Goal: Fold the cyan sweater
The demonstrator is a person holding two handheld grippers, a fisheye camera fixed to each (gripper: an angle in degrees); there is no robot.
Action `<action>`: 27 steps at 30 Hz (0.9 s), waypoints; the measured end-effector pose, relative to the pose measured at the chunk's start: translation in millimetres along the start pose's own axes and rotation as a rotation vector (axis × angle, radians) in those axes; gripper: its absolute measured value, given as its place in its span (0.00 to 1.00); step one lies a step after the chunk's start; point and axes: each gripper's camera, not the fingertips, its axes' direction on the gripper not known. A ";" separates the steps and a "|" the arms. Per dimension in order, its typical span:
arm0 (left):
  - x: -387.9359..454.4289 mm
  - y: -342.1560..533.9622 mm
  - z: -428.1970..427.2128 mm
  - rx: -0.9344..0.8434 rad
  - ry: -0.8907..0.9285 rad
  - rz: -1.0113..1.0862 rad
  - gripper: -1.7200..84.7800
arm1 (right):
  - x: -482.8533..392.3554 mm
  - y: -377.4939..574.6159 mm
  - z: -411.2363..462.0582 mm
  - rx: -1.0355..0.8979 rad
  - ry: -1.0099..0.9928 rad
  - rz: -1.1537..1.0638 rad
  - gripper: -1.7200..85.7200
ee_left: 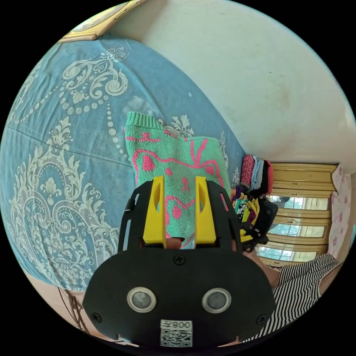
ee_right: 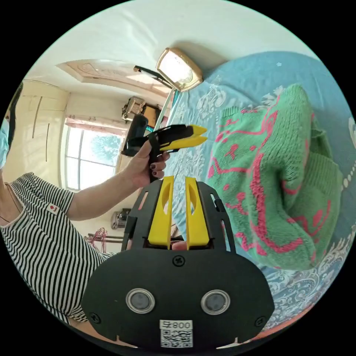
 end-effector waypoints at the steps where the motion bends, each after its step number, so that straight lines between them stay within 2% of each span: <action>1: 2.1 -1.9 -2.6 0.002 0.017 0.012 0.17 | 7.0 -7.6 -34.5 0.096 0.094 0.026 0.14; 4: 6.8 -4.2 -7.0 -0.018 0.071 0.039 0.17 | 35.6 -15.4 -93.0 0.235 0.278 0.115 0.17; 6: 7.8 -4.0 -12.1 -0.022 0.087 0.044 0.18 | 61.0 -14.2 -103.4 0.245 0.293 0.197 0.18; 10: 7.3 -5.4 -22.9 -0.053 0.111 0.046 0.19 | 108.2 -11.2 -63.0 0.132 0.028 0.327 0.17; 13: 6.0 -8.3 -37.6 -0.049 0.148 0.033 0.20 | 78.5 -19.1 -30.4 0.083 -0.079 0.224 0.13; 17: 6.8 -5.9 -89.3 0.050 0.225 0.018 0.23 | -22.5 -27.2 25.3 -0.101 -0.019 -0.032 0.11; 19: 3.8 2.1 -116.2 0.080 0.197 -0.009 0.24 | -55.5 -20.8 56.6 -0.173 -0.040 -0.095 0.10; 22: -20.8 24.6 -144.7 0.044 0.094 -0.094 0.24 | -81.0 -8.5 100.3 -0.256 -0.105 -0.100 0.09; 27: -92.1 70.7 -174.6 -0.001 0.082 -0.324 0.16 | -103.4 3.0 137.9 -0.407 -0.156 -0.106 0.09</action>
